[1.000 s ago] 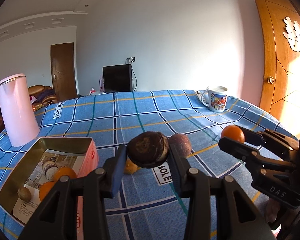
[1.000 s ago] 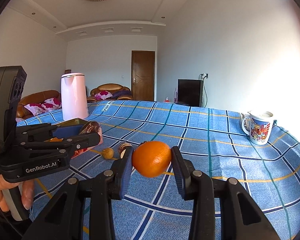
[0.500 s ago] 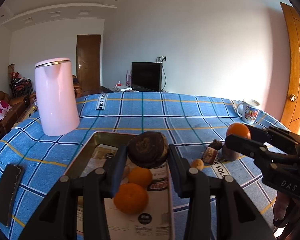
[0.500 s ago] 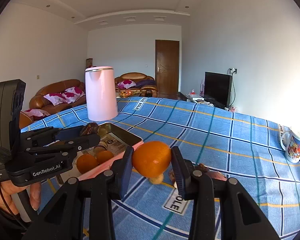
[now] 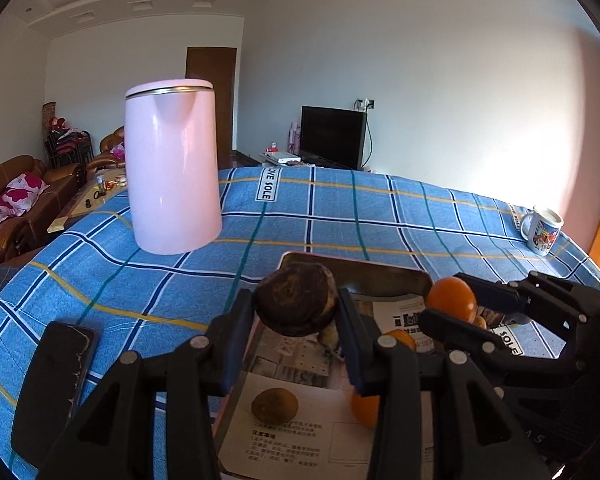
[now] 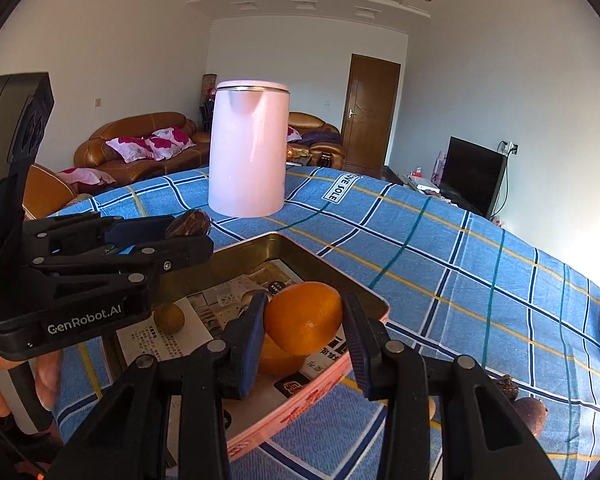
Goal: Organize fruits
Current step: 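Carry the mandarin and mangosteen over the pink tin with both tools, then open the right tool over the tin while the left tool releases the mangosteen, then grasp the reddish round fruit with the right tool while the left tool grasps a brown cylindrical cake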
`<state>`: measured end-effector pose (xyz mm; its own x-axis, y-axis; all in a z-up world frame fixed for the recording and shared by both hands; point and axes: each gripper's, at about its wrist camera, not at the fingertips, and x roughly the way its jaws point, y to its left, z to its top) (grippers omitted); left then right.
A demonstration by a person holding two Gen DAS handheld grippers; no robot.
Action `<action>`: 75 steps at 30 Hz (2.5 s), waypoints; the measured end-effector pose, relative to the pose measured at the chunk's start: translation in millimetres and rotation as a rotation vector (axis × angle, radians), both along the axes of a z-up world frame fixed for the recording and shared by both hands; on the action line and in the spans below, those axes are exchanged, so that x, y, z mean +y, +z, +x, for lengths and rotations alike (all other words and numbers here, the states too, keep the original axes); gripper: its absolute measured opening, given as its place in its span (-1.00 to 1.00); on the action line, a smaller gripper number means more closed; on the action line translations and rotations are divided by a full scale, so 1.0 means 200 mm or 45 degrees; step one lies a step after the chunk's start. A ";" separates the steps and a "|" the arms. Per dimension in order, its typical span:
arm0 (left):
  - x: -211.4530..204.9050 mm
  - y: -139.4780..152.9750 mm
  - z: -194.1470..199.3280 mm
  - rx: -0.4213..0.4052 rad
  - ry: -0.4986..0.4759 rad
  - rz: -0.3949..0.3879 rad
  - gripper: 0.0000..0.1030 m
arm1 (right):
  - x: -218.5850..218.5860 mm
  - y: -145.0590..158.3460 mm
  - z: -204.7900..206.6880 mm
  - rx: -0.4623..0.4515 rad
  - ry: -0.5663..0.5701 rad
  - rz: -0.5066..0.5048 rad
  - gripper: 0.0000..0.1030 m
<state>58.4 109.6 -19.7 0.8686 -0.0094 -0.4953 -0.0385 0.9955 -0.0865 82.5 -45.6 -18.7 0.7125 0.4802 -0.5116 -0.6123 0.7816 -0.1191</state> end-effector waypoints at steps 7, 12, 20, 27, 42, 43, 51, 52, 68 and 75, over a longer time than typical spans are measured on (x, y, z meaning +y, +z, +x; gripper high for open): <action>0.04 -0.07 0.03 0.056 0.020 0.009 -0.17 | 0.10 -0.08 0.00 0.037 0.016 -0.073 -0.22; 0.04 -0.09 0.04 0.079 0.030 0.020 -0.17 | 0.14 -0.09 0.00 0.053 0.027 -0.114 -0.22; 0.04 -0.09 0.06 0.099 0.021 0.035 -0.16 | 0.15 -0.10 0.02 0.089 0.021 -0.143 -0.22; 0.02 -0.09 0.06 0.104 0.025 0.048 -0.16 | 0.15 -0.11 0.02 0.091 0.017 -0.155 -0.22; -0.03 -0.02 0.00 0.036 0.055 0.071 0.40 | 0.12 -0.10 0.01 0.077 0.000 -0.116 0.30; -0.03 0.00 -0.01 0.021 0.059 0.068 0.44 | 0.12 -0.09 0.00 0.077 -0.004 -0.109 0.30; -0.17 0.11 -0.08 -0.062 -0.022 0.075 0.47 | -0.23 -0.02 -0.03 0.045 -0.125 -0.034 0.30; -0.21 0.11 -0.08 -0.065 -0.046 0.080 0.49 | -0.30 -0.01 -0.02 0.042 -0.159 -0.021 0.30; -0.82 0.00 0.07 0.046 -0.308 0.208 0.52 | -0.88 -0.10 0.28 0.303 -0.502 0.081 0.30; -0.91 -0.05 0.13 0.092 -0.341 0.230 0.52 | -0.87 -0.19 0.33 0.428 -0.483 0.054 0.12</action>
